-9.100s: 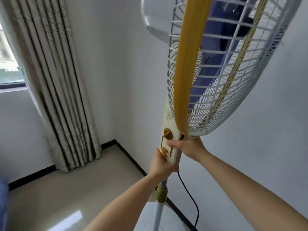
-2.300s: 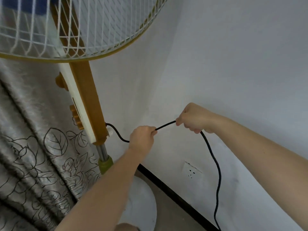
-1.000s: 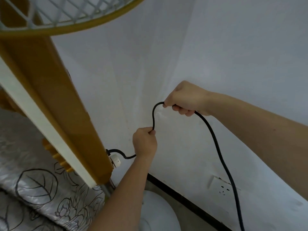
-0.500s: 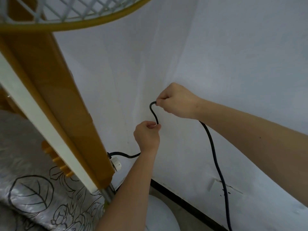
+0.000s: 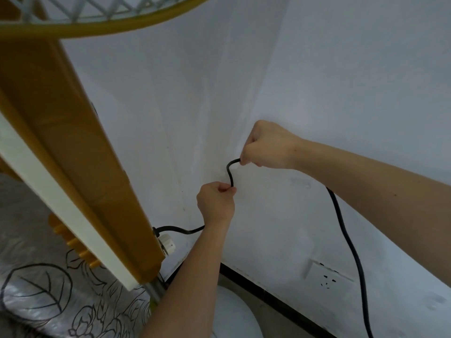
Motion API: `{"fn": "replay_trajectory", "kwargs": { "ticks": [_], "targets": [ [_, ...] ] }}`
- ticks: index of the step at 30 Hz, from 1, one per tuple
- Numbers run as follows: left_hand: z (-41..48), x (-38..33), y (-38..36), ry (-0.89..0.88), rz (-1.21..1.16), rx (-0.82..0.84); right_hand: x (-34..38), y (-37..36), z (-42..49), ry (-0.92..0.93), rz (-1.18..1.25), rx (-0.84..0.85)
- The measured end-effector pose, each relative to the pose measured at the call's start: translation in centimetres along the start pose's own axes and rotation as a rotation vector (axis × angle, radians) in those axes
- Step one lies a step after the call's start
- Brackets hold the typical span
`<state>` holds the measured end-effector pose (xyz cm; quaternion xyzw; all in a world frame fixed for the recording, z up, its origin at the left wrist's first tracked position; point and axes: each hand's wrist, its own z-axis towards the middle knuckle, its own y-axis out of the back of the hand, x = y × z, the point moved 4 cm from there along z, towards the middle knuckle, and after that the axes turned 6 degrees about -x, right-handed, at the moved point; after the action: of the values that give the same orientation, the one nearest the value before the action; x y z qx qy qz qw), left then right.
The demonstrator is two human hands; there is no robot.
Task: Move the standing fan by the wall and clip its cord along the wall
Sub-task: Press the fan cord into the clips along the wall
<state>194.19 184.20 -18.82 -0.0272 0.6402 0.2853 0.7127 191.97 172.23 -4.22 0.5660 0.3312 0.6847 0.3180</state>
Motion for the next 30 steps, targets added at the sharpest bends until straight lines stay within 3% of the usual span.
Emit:
{"fn": "replay_trajectory", "kwargs": {
  "ticks": [13,30],
  "targets": [
    [0.8,0.6,0.3,0.031,0.026,-0.028,-0.5,-1.2,0.1,-0.057,-0.021,-0.029],
    [0.6,0.5,-0.1,-0.122,0.061,-0.059,-1.6,-2.4,1.0,-0.043,-0.010,-0.038]
  ]
}}
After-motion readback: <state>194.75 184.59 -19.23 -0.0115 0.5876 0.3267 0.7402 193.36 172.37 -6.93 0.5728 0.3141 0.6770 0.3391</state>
